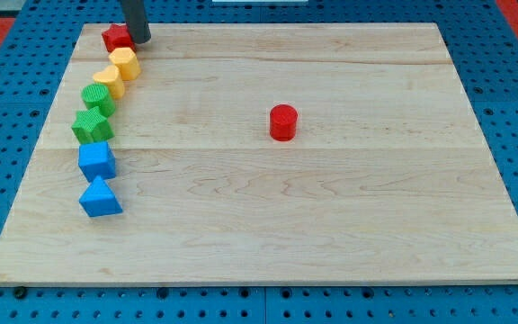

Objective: Nudge the red circle a bit down

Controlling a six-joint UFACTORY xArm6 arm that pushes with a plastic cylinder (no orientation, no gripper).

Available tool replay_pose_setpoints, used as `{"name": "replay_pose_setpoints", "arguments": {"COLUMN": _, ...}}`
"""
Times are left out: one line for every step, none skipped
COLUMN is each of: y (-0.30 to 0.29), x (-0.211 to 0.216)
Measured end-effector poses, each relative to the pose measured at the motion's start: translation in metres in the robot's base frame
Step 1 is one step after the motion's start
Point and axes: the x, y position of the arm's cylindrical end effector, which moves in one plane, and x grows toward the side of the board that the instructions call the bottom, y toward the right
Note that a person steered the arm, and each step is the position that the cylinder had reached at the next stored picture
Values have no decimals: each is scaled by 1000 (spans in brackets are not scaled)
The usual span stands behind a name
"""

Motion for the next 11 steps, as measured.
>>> {"name": "replay_pose_setpoints", "arguments": {"y": 30, "x": 2}}
{"name": "replay_pose_setpoints", "arguments": {"y": 120, "x": 37}}
{"name": "replay_pose_setpoints", "arguments": {"y": 226, "x": 80}}
{"name": "replay_pose_setpoints", "arguments": {"y": 337, "x": 123}}
{"name": "replay_pose_setpoints", "arguments": {"y": 331, "x": 143}}
{"name": "replay_pose_setpoints", "arguments": {"y": 276, "x": 144}}
{"name": "replay_pose_setpoints", "arguments": {"y": 229, "x": 144}}
{"name": "replay_pose_setpoints", "arguments": {"y": 192, "x": 151}}
{"name": "replay_pose_setpoints", "arguments": {"y": 194, "x": 173}}
{"name": "replay_pose_setpoints", "arguments": {"y": 219, "x": 163}}
{"name": "replay_pose_setpoints", "arguments": {"y": 272, "x": 165}}
